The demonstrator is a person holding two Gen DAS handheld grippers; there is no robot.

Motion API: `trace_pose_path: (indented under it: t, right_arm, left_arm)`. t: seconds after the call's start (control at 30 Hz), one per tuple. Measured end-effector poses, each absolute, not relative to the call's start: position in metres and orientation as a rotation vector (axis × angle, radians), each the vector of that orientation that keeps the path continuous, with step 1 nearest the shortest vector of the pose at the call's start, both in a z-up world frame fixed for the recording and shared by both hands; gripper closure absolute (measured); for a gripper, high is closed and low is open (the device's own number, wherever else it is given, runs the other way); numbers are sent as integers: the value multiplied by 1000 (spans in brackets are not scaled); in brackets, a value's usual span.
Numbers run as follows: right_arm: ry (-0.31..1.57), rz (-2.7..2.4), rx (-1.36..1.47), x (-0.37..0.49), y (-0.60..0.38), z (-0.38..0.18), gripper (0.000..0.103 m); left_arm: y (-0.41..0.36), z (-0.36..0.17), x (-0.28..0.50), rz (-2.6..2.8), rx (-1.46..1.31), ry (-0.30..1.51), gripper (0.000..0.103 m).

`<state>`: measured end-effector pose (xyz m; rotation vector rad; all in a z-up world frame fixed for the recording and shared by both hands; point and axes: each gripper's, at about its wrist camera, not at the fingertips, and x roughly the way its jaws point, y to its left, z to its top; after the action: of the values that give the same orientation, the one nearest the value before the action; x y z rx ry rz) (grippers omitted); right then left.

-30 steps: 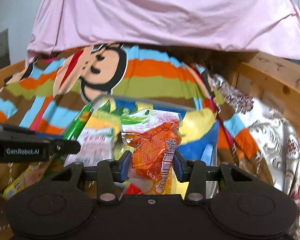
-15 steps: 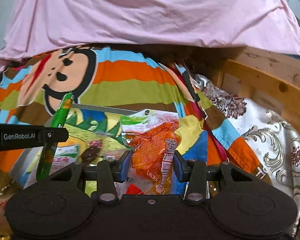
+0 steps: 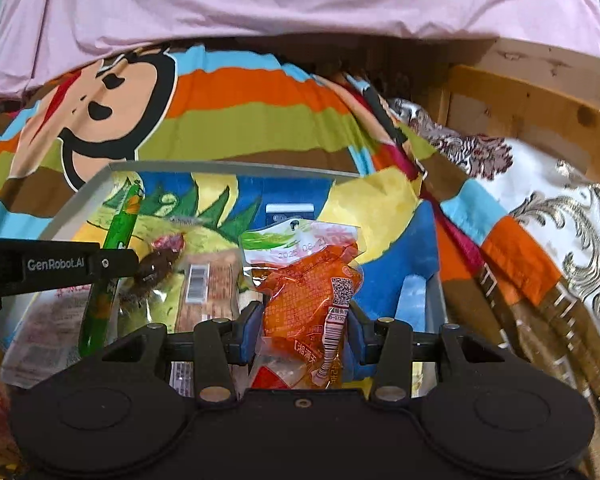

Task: Organize snacks
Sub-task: 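Carry the green stick with the left tool while the right tool carries the orange bag to the tray, then lower both held snacks into the tray and open both tools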

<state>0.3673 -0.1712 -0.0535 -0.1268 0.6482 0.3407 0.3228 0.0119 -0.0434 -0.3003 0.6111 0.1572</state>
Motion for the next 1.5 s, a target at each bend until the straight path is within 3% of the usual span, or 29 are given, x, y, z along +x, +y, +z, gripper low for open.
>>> trace_pose_path:
  t: [0.23,0.5,0.67,0.8,0.87,0.97,1.17,1.5]
  right_arm:
    - [672,338,-112,368,-174,-64,55]
    - [685,330,-85,370,-180,-65,40]
    - [671,318,-83,365,-182,-60,25]
    - [630,306,-64,357,-188,-47,11]
    - [608,302,-49,352,-192,-39,3]
    - [583,293,-42,346,-195,-28,1]
    - [548,272,-46,327,-198,-2,1]
    - [475,281,-79,276,-194,42,1]
  left_arm:
    - [6,-57,327,159,-270,625,83]
    - [2,-62,328,132,-245,634,82]
    - [3,-58,326,116,-262,633,55]
    - [4,-52,320,109,-258,623,39]
    - [5,-47,315,119,-251,605,24]
    - [9,-35,305,139,-247,557,15]
    - [19,-8,284,170,-234,502,2]
    - [33,29,232,202,-222,538,1]
